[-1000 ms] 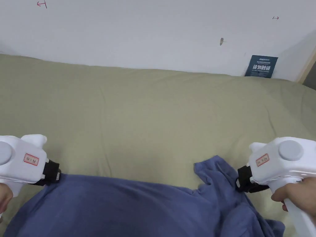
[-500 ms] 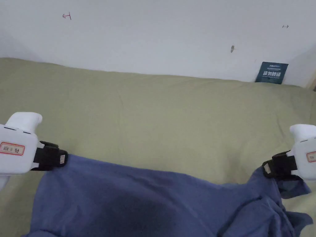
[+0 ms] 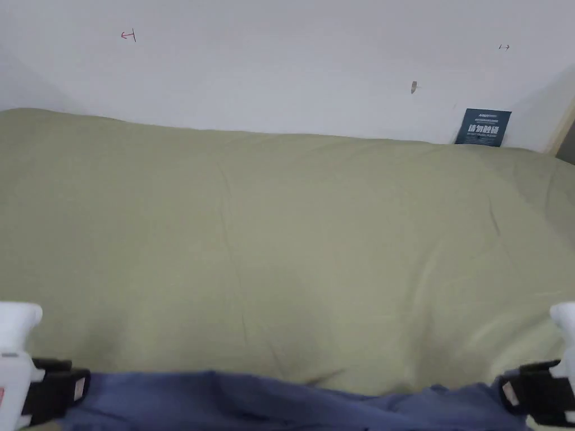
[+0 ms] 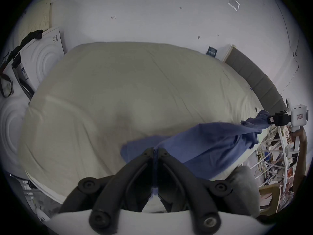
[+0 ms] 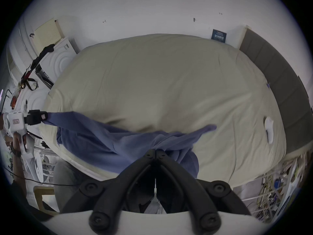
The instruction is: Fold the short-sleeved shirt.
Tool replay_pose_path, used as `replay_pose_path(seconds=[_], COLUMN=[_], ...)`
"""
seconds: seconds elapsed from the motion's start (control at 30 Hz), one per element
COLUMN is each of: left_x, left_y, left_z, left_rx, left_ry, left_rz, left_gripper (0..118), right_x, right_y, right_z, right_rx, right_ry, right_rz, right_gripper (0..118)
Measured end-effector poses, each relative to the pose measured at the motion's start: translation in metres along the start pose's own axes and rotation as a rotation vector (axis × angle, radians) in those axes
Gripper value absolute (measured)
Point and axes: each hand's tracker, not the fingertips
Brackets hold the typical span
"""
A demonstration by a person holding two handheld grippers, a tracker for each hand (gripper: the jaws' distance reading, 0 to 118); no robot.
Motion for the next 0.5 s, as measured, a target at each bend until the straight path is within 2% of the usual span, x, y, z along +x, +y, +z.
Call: replay_pose_path(seconds=[0.2,0.5], left_x=[0.002,-0.026], left_y=[-0.050,-0.084], left_z=[-0.015,-0.037], left_rx=[-0.111,-0.216], left_ry=[0.018,0.027], left_rz=[0.020,0.069], left_gripper=[4,4], right_x=[0.003,0.030], right_y=[-0.042,-0.067], right_z=[-0.013,-0.050], right_rx=[-0.045,-0.157], right_ry=[-0.024,-0.110], right_rz=[-0.029,-0.067], right_gripper=[0,0])
